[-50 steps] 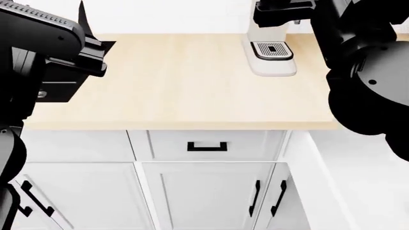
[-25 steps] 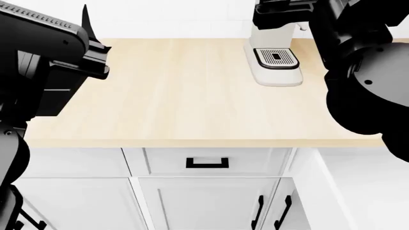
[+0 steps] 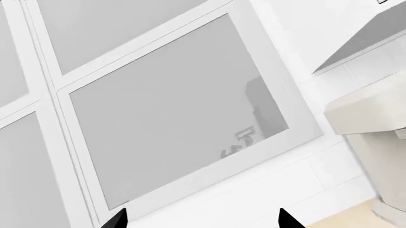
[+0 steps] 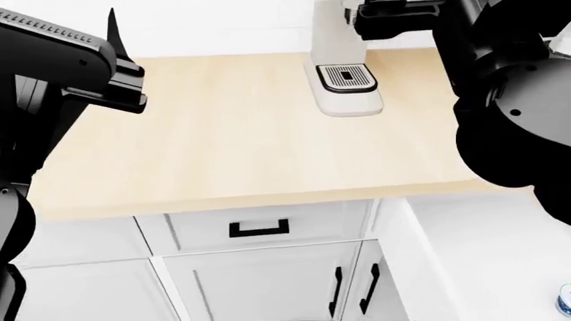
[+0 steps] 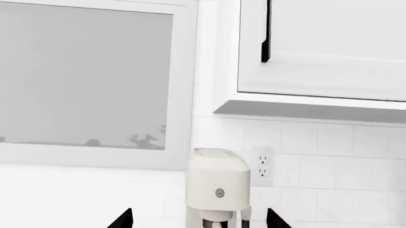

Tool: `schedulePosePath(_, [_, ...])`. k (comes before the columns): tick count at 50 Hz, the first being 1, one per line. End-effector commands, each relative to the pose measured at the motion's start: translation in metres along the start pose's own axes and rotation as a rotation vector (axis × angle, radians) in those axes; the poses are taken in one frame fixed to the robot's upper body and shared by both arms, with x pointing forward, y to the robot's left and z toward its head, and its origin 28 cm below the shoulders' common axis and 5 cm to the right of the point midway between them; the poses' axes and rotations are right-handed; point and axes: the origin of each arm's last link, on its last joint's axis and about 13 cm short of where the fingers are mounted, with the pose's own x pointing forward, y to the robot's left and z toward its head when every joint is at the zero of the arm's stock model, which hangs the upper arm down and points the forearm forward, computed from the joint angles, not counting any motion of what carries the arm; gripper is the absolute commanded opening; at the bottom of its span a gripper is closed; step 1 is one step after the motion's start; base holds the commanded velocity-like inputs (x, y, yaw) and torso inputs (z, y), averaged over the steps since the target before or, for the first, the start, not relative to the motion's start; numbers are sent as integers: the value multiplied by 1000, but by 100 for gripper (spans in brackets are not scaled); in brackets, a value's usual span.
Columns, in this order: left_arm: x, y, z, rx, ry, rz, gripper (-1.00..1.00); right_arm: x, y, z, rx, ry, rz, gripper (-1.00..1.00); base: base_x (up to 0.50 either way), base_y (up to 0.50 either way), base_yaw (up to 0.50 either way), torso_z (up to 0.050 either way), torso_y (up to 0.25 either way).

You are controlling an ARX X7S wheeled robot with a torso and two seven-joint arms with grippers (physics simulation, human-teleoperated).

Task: Place the bar in the bowl and close the drawer.

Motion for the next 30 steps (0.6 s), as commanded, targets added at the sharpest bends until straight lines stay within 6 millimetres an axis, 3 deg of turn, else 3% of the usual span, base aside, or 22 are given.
schedulePosePath(1, [0, 0, 1, 0, -2, -2, 100, -2, -2, 2, 0, -3, -10, 100, 0, 0, -445, 0, 0])
schedulePosePath(17, [6, -2, 11, -48, -31, -32, 100, -2, -2, 1, 5, -5, -10, 100, 0, 0, -445, 0, 0])
schedulePosePath(30, [37, -20, 15, -262, -24, -306, 100, -6, -5, -7, 11, 5, -15, 100, 0, 0, -446, 0, 0])
